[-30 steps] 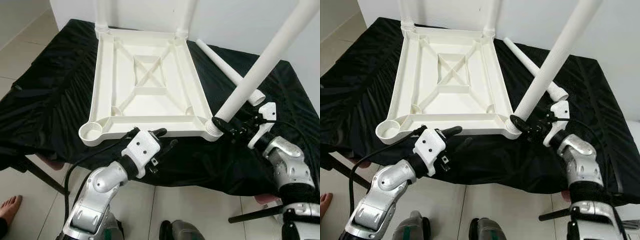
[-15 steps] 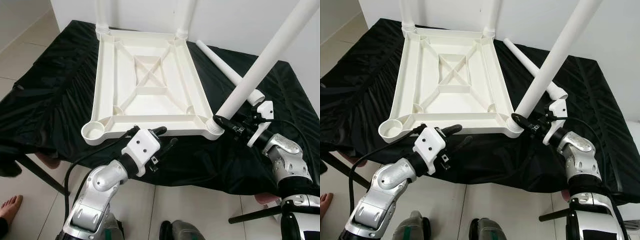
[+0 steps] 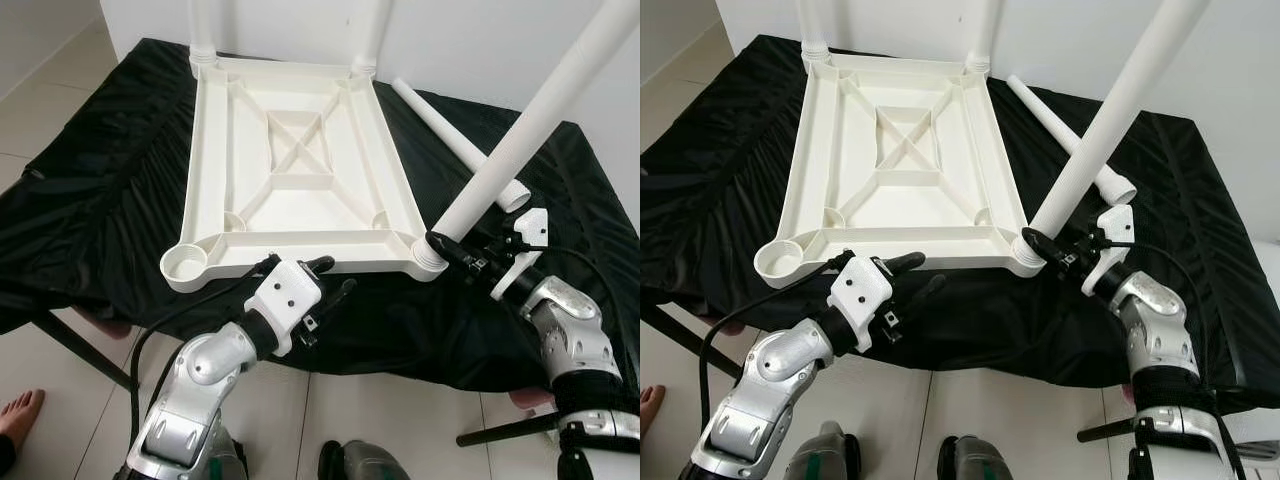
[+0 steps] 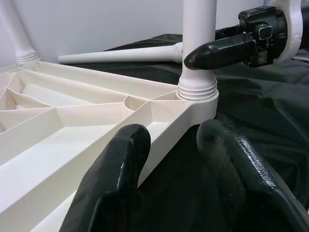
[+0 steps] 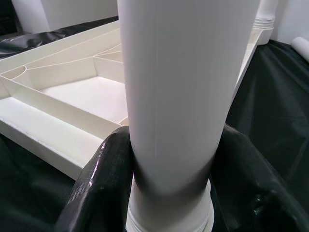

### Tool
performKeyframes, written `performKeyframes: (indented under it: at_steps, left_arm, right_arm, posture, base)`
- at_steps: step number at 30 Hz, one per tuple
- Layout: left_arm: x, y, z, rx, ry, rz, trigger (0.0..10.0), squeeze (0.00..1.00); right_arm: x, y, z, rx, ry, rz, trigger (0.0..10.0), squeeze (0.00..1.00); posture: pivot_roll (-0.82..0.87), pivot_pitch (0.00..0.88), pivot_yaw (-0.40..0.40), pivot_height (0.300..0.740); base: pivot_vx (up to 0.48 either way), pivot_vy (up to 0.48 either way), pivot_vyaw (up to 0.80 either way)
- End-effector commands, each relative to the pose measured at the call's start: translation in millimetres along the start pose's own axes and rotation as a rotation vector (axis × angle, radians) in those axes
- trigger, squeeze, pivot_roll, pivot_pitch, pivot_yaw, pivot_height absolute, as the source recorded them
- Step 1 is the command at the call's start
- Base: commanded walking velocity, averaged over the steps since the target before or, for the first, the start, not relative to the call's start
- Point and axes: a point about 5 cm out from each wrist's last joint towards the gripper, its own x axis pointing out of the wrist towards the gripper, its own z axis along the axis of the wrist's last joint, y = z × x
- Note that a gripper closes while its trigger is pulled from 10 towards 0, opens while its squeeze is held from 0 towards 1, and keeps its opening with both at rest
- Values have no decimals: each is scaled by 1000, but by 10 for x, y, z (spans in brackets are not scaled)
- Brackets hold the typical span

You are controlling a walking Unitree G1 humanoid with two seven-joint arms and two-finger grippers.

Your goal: Building children table

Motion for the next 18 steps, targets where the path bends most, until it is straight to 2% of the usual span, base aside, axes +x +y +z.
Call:
performKeyframes:
  at_steps: [1, 5, 9, 10, 11, 14, 16, 17, 18]
  left_arm:
    - [9, -5, 1, -17, -2, 40, 10000, 0]
    - [18, -14, 0, -21, -3, 40, 10000, 0]
    - [33, -26, 2, -27, -7, 42, 10000, 0]
    - [33, -26, 2, -27, -7, 42, 10000, 0]
    - [39, -34, 3, -31, -9, 43, 10000, 0]
    - [41, -37, 3, -32, -10, 44, 10000, 0]
    - [45, -39, 2, -31, -10, 44, 10000, 0]
    - [47, -31, 3, -30, -11, 46, 10000, 0]
    - [47, -31, 3, -30, -11, 46, 10000, 0]
  right_arm:
    - [-20, 36, -24, 42, -19, -57, 10000, 0]
    - [-17, 87, 6, 63, -57, -135, 10000, 0]
    - [19, 254, 48, 75, -95, -224, 10000, 0]
    - [19, 254, 48, 75, -95, -224, 10000, 0]
    - [44, 360, 79, 76, -117, -305, 10000, 0]
    - [50, 389, 84, 78, -118, -337, 10000, 0]
    - [64, 444, 95, 109, -129, -407, 10000, 0]
    - [90, 506, 101, 113, -137, -490, 10000, 0]
    - [90, 506, 101, 113, -137, -490, 10000, 0]
  posture:
    - [21, 86, -99, 740]
    - [19, 87, -98, 740]
    - [15, 88, -100, 740]
    - [15, 88, -100, 740]
    - [15, 88, -104, 740]
    - [15, 87, -104, 740]
    - [17, 86, -106, 740]
    - [17, 86, -107, 740]
    - [17, 86, -107, 740]
  base:
    - [0, 0, 0]
    - [0, 0, 0]
    - [0, 0, 0]
    - [0, 0, 0]
    - [0, 0, 0]
    - [0, 0, 0]
    - [0, 0, 0]
    - [0, 0, 0]
    - [0, 0, 0]
